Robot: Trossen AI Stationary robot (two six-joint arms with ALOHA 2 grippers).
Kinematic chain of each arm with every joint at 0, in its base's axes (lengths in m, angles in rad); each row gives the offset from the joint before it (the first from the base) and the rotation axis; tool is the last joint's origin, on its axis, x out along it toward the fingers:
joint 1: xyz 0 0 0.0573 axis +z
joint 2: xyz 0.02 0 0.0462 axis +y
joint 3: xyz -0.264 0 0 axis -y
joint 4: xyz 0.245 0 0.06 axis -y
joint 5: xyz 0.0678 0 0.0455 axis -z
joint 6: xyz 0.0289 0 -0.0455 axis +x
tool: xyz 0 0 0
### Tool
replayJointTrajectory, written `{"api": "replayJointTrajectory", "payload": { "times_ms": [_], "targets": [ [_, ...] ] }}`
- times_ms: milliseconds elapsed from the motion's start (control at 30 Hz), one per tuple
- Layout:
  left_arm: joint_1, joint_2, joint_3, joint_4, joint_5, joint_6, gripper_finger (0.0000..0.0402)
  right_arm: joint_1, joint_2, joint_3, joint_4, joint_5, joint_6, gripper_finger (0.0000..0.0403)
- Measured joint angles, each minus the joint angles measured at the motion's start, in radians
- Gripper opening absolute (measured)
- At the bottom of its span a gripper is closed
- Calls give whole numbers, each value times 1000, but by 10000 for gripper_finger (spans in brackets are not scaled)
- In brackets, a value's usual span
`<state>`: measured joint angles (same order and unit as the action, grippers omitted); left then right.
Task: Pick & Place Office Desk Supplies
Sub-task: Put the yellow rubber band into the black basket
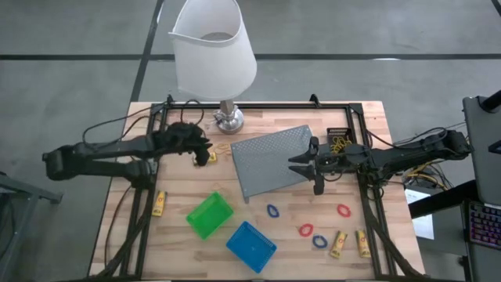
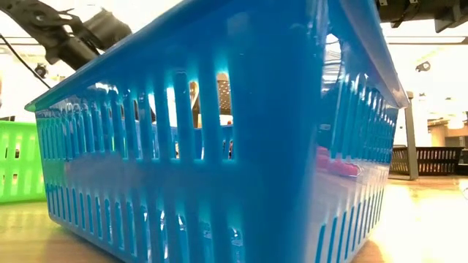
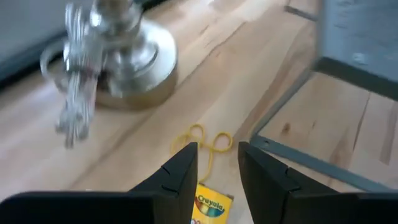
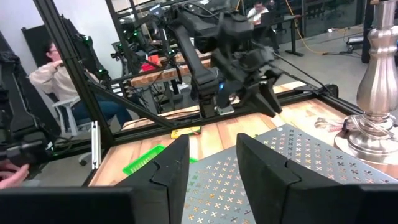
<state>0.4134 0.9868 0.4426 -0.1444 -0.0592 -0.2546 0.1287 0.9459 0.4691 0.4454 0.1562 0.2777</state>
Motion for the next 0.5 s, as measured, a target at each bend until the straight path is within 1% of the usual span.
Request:
{"api": "replayJointTrajectory", "payload": {
  "times_ms": [67,167,267,400,500],
  "targets": [
    [28,28,2,-9,41,-12,118,0,0,0,0,0,0,135],
    [30,68,4,2,45,-19,118,0,0,0,0,0,0,133],
    [29,124,3,40,40,-84,118,0,0,0,0,0,0,128],
    [31,206,4,30,23,-135,118,0,0,0,0,0,0,123],
    [35,251,4,34,-29,-195,118,0,0,0,0,0,0,121]
  ]
}}
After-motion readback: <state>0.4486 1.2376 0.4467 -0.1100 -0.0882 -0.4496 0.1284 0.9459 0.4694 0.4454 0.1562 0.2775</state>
